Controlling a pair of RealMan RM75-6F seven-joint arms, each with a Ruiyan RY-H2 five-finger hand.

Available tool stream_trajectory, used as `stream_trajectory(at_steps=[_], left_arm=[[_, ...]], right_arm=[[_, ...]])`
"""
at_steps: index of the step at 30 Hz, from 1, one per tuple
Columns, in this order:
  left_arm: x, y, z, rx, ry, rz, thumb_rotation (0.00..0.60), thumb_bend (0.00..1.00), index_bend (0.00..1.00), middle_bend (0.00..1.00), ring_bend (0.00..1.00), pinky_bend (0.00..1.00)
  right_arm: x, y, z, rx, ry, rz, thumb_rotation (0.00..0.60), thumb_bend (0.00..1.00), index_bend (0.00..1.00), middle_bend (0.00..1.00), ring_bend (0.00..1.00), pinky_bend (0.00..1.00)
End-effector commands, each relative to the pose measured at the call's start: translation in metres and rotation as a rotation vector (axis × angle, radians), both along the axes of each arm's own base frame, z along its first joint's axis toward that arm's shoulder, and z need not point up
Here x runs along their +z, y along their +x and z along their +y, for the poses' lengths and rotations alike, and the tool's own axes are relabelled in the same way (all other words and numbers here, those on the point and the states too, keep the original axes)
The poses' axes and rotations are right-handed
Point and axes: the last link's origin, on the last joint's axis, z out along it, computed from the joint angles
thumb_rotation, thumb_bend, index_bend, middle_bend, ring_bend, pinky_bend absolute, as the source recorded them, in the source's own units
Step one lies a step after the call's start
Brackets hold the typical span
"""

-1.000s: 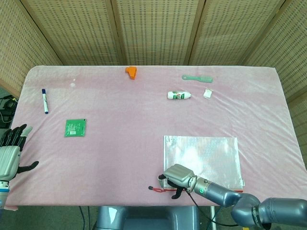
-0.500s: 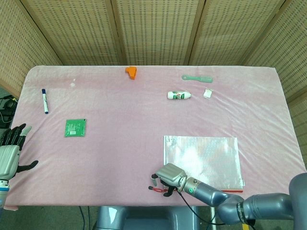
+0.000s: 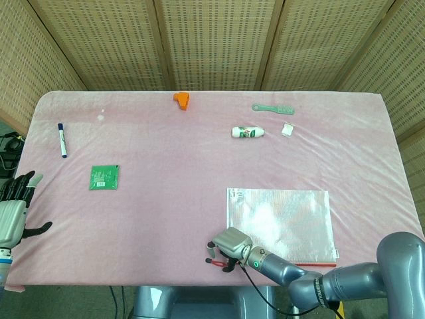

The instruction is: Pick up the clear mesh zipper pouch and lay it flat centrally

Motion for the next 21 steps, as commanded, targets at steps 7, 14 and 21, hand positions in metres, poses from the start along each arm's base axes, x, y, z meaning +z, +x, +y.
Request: stream_trajectory(at_steps=[7,14,21], left_arm=[[0.000,0.000,0.000,-0.003,-0.001,-0.003,0.600,0.00,0.00,0.00,0.00,0.00],[0.001,0.001,-0.001,-0.005,0.002,-0.004,0.600,0.00,0.00,0.00,0.00,0.00],[0.001,0.001,-0.001,-0.008,-0.001,-0.004,0.600,0.00,0.00,0.00,0.00,0.00]], right_arm=[[-0.003,0.002,0.007,0.004,0.025,0.036,0.600,0.41,0.48,0.96,0.92,1.00],[-0.002,0.003,0.013,0.013,0.035,0.035,0.600,0.41,0.49,0.96,0.92,1.00],[-0.004,0.001,0.014,0.041,0.000,0.036,0.600,0.41,0.49,0.96,0.92,1.00]])
